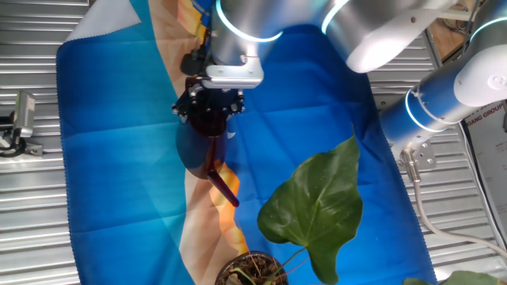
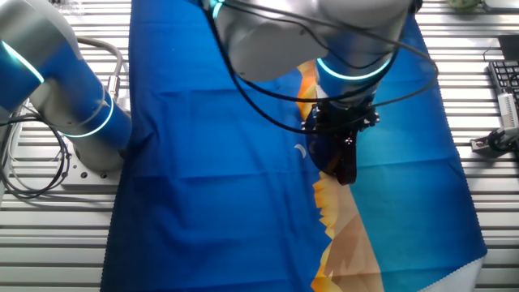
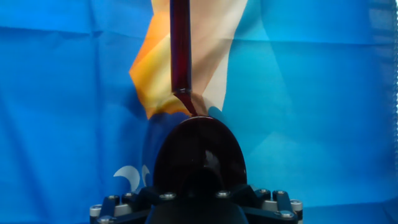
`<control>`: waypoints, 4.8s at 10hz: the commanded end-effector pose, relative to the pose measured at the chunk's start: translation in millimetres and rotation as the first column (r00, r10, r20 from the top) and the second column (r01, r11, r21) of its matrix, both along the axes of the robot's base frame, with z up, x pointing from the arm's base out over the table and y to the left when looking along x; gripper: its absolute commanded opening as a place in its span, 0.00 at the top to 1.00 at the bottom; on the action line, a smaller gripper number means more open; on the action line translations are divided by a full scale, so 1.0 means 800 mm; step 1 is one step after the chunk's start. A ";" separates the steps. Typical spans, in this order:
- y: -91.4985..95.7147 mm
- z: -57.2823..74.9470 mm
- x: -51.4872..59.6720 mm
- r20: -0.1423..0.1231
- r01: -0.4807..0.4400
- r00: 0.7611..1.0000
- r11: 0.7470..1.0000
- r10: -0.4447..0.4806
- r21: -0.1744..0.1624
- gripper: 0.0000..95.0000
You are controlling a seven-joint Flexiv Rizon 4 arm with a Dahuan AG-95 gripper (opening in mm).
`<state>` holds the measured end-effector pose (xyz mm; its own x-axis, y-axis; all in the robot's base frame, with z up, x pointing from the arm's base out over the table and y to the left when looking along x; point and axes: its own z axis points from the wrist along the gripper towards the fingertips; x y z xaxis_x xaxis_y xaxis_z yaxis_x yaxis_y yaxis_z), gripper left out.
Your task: Water the plant
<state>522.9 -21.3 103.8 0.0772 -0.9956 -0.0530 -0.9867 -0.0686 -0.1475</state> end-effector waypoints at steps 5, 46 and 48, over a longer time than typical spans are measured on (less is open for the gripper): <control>0.000 0.000 0.004 -0.020 0.023 1.000 1.000 -0.023 0.001 1.00; 0.001 0.017 0.003 -0.025 0.062 0.998 0.998 -0.062 -0.006 1.00; 0.001 0.019 0.003 -0.026 0.064 0.998 0.998 -0.064 -0.004 1.00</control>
